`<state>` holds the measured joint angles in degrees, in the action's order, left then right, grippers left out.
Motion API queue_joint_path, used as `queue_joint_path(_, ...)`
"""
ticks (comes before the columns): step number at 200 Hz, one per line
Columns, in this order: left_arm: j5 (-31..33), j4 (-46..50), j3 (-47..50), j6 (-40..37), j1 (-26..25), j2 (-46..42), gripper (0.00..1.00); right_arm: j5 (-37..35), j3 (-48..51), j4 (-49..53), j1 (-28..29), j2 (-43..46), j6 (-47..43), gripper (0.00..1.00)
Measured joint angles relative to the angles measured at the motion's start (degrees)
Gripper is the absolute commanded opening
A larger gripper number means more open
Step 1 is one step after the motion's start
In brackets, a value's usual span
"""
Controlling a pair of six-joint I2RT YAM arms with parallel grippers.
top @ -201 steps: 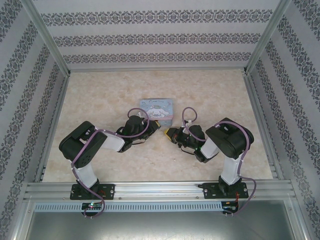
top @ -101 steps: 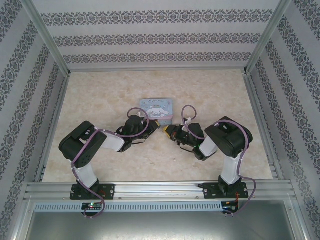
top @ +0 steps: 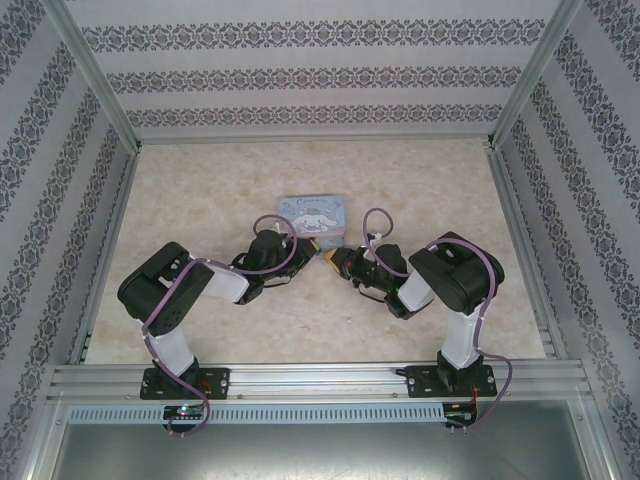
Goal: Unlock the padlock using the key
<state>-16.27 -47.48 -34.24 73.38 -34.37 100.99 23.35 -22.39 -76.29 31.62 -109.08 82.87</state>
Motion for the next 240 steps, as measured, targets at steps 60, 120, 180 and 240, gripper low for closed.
queue_joint_path(60,0.37,-4.68,0.83,3.80,0.39,0.81,0.00,0.02,-1.14,-0.22,-0.37,0.00,1.90,0.00)
queue_joint_path(120,1.92,-8.76,0.96,7.82,0.74,1.31,0.00,0.00,-2.91,-0.28,-0.76,0.28,5.20,0.00)
queue_joint_path(180,3.87,-11.06,0.96,8.59,0.76,1.40,0.00,0.22,-4.52,-0.20,-1.14,0.28,8.66,0.00)
queue_joint_path(240,2.54,-12.52,0.90,8.59,0.61,1.55,0.00,3.26,-5.38,0.22,-3.39,0.66,11.34,0.00)
